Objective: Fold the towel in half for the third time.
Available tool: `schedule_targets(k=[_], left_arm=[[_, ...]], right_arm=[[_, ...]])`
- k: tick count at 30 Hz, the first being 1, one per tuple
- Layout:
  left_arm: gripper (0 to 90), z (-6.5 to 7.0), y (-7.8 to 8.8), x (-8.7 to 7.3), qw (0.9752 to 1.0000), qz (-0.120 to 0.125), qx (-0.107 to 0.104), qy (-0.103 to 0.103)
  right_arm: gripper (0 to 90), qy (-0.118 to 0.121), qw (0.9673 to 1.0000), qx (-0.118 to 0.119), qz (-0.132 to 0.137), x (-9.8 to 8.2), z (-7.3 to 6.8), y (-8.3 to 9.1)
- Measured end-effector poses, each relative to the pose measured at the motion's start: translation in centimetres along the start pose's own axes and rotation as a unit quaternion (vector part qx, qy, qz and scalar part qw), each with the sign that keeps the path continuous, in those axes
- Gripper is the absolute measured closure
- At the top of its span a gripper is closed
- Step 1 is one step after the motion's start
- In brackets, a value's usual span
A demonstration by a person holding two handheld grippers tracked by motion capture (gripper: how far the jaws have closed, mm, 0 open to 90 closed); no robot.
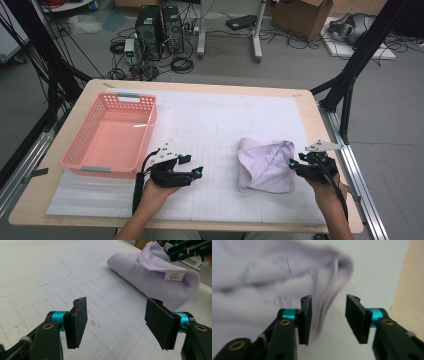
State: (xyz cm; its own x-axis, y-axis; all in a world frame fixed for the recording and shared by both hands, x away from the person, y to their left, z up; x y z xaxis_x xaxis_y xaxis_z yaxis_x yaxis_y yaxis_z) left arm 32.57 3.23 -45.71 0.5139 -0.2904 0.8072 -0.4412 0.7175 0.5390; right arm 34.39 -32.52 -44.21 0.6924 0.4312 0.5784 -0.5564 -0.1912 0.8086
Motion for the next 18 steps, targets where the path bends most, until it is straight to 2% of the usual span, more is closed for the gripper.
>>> schedule_targets(k=[4, 6, 9, 12, 15, 16, 18], left_arm=[[35.0, 0.0, 0.0, 0.0, 1.0, -0.001, 0.0, 0.0], [35.0, 0.0, 0.0, -0.1, 1.0, -0.001, -0.001, 0.0], [35.0, 0.0, 0.0, -0.1, 1.0, -0.002, 0.0, 0.0], [35.0, -0.1, 0.1, -0.1, 1.0, -0.001, 0.0, 0.001], [35.0, -0.2, 0.1, -0.2, 1.0, -0.002, 0.001, 0.001], [35.0, -0.2, 0.1, -0.3, 1.0, -0.002, 0.001, 0.002], [35.1, -0.2, 0.0, -0.4, 1.0, -0.004, 0.001, 0.003]], right_arm=[[50.7, 0.01, 0.9987, 0.017, 0.048, 3.9, -0.8, 1.0], [50.8, 0.018, 0.998, 0.028, 0.053, 5.5, -1.5, 0.8], [52.0, 0.048, 0.9963, 0.053, 0.049, 7.8, -3.5, -0.3], [53.2, 0.064, 0.995, 0.074, 0.018, 8.6, -5.2, -2.1], [57.4, 0.078, 0.9926, 0.092, -0.014, 8.1, -6.1, -3.9], [61.1, 0.076, 0.9919, 0.098, -0.025, 7.7, -6.2, -4.4], [76.1, 0.083, 0.9899, 0.104, -0.047, 6.7, -6.1, -5.0]])
Point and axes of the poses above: each handheld gripper's, and its own axes: y roughly backward along the jaws, x roughly out of its top, z roughly to its right, the point moved 8 cm from there along -y, roughly forward along the jaws, and after that the axes turned 10 degrees about -z, right-handed, at the moved point
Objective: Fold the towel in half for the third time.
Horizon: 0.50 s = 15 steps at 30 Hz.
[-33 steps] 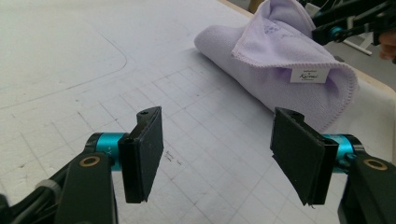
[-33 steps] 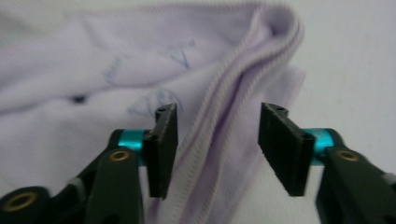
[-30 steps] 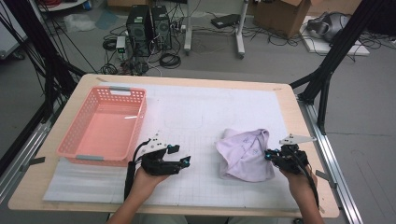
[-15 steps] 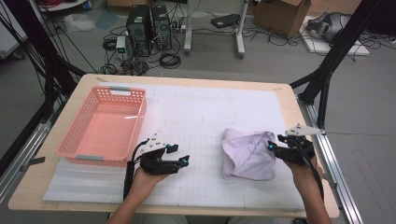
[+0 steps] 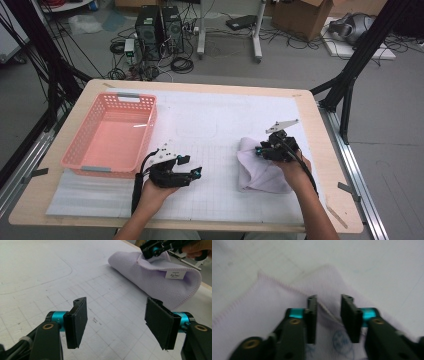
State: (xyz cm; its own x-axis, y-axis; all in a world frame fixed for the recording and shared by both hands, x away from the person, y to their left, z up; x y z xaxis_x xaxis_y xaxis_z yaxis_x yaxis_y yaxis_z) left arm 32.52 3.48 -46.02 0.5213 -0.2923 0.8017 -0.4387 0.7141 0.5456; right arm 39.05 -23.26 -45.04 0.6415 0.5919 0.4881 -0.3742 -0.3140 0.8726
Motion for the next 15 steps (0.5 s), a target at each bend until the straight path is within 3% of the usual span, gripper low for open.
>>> schedule_targets(k=[2, 9, 15], left_arm=[[35.0, 0.0, 0.0, 0.0, 1.0, -0.001, 0.0, -0.001], [35.1, -0.1, -0.1, 0.0, 1.0, -0.001, 0.001, 0.0], [35.1, -0.3, 0.0, 0.0, 1.0, 0.003, 0.003, 0.003]], right_arm=[[86.5, 0.006, 0.9998, 0.015, -0.006, -0.8, 0.0, -0.1], [87.4, -0.014, 0.9988, 0.013, 0.046, -3.0, 1.2, 2.8], [87.3, -0.012, 0.9968, 0.003, 0.079, -6.0, 1.4, 5.6]])
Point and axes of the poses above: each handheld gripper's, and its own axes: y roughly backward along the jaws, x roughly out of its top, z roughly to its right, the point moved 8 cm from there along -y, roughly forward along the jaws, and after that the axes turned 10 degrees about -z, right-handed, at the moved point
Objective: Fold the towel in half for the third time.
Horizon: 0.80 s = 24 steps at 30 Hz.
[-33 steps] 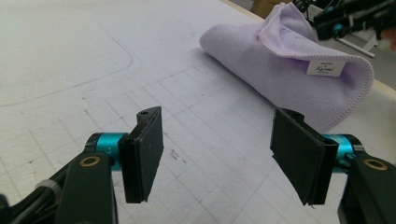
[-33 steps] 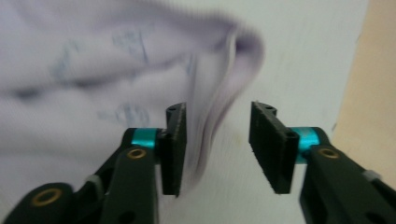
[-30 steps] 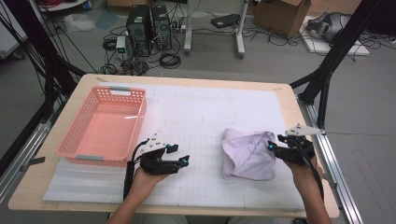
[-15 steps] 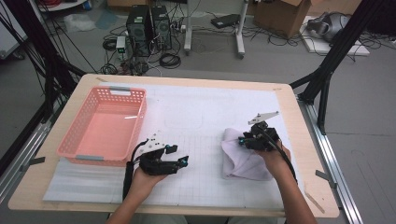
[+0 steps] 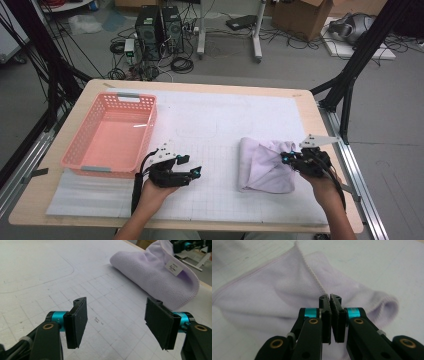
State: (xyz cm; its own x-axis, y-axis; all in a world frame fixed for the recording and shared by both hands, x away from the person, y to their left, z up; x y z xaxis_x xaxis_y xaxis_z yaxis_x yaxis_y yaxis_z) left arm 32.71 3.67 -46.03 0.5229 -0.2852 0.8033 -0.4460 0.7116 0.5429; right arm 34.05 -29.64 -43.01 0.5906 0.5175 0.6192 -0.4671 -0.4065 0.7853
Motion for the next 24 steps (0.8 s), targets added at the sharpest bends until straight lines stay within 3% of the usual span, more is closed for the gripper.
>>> schedule_targets(k=[6, 10, 13, 16, 17, 22, 23, 24], left_arm=[[35.1, 0.1, -0.1, 0.1, 1.0, 0.001, 0.0, -0.002], [35.1, 0.0, -0.1, 0.1, 1.0, 0.002, 0.001, -0.002], [35.1, 0.0, -0.1, 0.1, 1.0, 0.002, 0.001, -0.002], [35.1, 0.0, -0.2, 0.1, 1.0, 0.001, 0.001, -0.004], [35.1, 0.0, -0.2, 0.1, 1.0, 0.001, 0.001, -0.004], [35.0, 0.0, -0.1, 0.1, 1.0, 0.003, 0.001, -0.003], [35.1, 0.0, -0.1, 0.1, 1.0, 0.003, 0.001, -0.003], [35.1, 0.0, -0.1, 0.1, 1.0, 0.003, -0.001, -0.003]], right_arm=[[85.3, 0.006, 0.9998, -0.012, -0.013, -3.9, 0.2, 1.0], [72.5, -0.014, 0.9997, -0.018, -0.007, -5.0, 0.8, 1.7], [63.6, -0.028, 0.9989, -0.024, 0.029, -4.0, 1.2, 2.7], [63.1, -0.028, 0.9981, -0.029, 0.046, -2.8, 1.1, 3.1], [62.1, -0.031, 0.9974, -0.034, 0.056, -1.3, 1.1, 2.9], [61.0, -0.028, 0.9979, -0.047, 0.035, 0.3, 1.2, 0.8], [60.2, -0.033, 0.9983, -0.046, 0.016, 0.4, 1.4, -0.8], [60.2, -0.034, 0.9985, -0.043, 0.01, 0.3, 1.4, -1.3]])
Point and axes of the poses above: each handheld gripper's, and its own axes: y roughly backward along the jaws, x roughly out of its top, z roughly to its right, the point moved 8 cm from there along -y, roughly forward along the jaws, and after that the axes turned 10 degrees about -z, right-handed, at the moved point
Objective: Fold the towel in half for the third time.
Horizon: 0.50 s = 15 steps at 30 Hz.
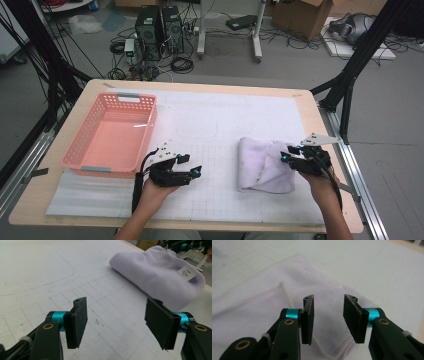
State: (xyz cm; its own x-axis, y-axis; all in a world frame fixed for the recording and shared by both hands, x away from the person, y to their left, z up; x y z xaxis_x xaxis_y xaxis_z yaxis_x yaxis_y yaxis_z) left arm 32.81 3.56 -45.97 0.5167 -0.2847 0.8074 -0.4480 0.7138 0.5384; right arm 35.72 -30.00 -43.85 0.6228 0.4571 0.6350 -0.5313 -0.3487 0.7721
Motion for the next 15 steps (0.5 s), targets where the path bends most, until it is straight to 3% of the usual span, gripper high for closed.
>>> schedule_targets(k=[4, 8, 11, 15], left_arm=[[35.1, -0.1, 0.0, -0.1, 1.0, -0.002, 0.001, -0.001], [35.1, -0.1, 0.0, -0.1, 1.0, 0.0, 0.003, 0.0], [35.1, -0.1, 0.0, -0.1, 1.0, 0.0, 0.003, 0.001], [35.1, -0.1, 0.0, 0.0, 1.0, 0.002, 0.003, 0.001]], right_arm=[[63.6, 0.021, 0.9992, 0.017, -0.029, -1.6, -0.7, -0.7], [65.1, 0.031, 0.9985, 0.027, -0.036, -3.8, -1.0, 0.8], [64.9, 0.042, 0.9975, 0.022, -0.051, -5.7, -0.8, 1.6], [62.9, 0.028, 0.9987, 0.022, -0.037, -6.5, -0.5, 2.6]])
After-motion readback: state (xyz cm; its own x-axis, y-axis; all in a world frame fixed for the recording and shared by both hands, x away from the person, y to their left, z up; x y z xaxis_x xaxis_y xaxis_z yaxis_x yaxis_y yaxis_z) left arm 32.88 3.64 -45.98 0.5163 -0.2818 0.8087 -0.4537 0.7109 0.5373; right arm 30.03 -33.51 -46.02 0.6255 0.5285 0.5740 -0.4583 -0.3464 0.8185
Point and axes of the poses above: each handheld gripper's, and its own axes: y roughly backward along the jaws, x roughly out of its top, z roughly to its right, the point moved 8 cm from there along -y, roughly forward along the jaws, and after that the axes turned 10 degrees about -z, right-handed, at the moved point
